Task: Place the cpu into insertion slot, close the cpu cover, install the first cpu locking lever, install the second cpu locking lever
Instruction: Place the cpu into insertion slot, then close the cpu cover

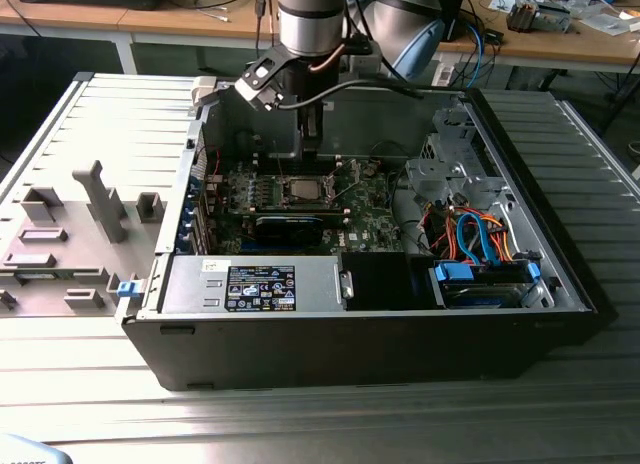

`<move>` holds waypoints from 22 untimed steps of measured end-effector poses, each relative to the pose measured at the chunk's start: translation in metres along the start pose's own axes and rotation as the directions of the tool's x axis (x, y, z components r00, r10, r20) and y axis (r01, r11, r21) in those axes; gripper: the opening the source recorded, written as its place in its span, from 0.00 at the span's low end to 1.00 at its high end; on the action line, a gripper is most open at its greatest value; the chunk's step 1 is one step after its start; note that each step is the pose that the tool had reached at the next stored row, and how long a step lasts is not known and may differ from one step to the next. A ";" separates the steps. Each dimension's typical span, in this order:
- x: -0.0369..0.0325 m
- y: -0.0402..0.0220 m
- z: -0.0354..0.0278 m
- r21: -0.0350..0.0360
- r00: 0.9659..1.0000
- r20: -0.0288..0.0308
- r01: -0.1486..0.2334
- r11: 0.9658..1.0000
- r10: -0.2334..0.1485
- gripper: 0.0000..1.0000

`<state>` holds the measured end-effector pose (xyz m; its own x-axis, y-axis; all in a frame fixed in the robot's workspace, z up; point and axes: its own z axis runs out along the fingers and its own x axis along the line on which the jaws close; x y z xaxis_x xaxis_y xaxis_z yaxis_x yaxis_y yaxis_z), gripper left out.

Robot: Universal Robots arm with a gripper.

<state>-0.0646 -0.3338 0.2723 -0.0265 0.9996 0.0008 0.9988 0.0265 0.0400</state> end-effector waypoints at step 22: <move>0.0000 0.0006 -0.0139 0.000 1.000 0.000 0.000 1.000 0.000 0.11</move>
<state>-0.0646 -0.3338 0.2863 -0.0266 0.9996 0.0010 0.9988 0.0265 0.0400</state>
